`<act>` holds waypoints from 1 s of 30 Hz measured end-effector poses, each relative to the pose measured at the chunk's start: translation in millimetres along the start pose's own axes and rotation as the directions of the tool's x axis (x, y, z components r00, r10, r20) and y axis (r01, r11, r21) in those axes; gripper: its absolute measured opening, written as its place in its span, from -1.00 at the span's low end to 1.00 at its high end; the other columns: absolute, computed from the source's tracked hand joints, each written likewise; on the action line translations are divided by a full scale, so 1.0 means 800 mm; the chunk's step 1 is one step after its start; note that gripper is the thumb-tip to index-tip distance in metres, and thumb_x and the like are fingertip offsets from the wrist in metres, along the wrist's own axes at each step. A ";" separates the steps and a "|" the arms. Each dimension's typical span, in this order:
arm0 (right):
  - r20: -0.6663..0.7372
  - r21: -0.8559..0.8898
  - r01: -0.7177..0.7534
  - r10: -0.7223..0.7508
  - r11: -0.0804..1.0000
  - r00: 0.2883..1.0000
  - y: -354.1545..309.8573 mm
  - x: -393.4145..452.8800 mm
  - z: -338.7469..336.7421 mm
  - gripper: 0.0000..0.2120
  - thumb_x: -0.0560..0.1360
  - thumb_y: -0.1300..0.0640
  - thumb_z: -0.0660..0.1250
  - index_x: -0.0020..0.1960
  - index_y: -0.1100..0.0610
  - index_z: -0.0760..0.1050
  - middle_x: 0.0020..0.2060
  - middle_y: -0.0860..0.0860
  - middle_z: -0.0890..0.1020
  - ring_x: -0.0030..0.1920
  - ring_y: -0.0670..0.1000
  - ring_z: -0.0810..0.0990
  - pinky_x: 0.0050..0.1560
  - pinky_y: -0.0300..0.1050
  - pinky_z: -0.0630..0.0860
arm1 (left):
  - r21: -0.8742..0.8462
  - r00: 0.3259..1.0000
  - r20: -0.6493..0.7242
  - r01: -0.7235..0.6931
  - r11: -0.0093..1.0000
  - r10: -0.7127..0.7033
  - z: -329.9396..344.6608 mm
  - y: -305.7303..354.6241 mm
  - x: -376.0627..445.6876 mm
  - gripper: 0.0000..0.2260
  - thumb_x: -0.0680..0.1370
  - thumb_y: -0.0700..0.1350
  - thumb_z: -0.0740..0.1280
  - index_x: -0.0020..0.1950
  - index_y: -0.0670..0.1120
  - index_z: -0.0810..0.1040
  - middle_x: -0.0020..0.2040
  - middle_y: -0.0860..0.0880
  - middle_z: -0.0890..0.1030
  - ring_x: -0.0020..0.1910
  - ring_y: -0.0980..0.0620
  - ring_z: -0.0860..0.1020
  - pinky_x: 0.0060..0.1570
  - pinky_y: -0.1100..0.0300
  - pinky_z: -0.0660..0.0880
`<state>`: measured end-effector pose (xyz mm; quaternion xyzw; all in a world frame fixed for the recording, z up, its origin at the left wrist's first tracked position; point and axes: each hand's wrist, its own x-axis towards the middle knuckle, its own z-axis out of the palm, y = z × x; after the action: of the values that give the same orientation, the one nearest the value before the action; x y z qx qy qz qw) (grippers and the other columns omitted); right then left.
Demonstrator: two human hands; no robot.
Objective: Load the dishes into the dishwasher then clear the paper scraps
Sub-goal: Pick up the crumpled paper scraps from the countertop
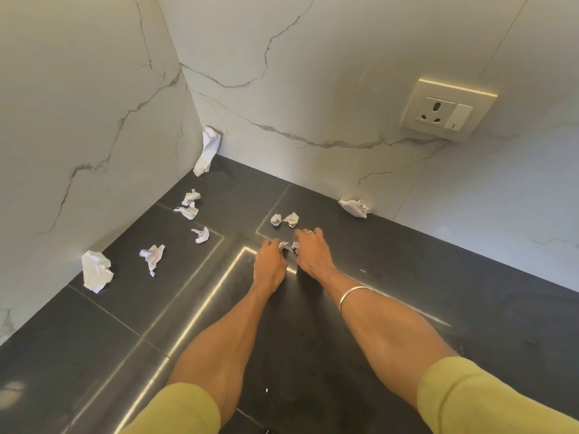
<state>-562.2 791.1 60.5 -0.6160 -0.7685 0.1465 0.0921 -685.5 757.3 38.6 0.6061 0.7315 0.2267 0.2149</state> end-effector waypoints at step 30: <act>0.172 0.567 -0.162 0.076 0.807 0.982 -0.059 -0.129 -0.007 -0.80 0.44 0.20 0.46 0.04 0.06 0.71 -0.13 0.01 0.74 -0.17 -0.09 0.66 -0.26 -0.42 0.47 | -0.780 0.731 0.624 0.601 -0.174 -0.276 -0.051 -0.008 -0.112 -0.46 0.60 0.25 0.06 -0.24 -0.16 0.52 -0.38 -0.09 0.51 -0.41 -0.02 0.44 -0.26 0.17 0.36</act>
<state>-580.8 681.8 86.2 -0.5939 -0.6518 0.4217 0.2110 -699.2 665.4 71.0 0.0094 0.4919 0.4962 0.7154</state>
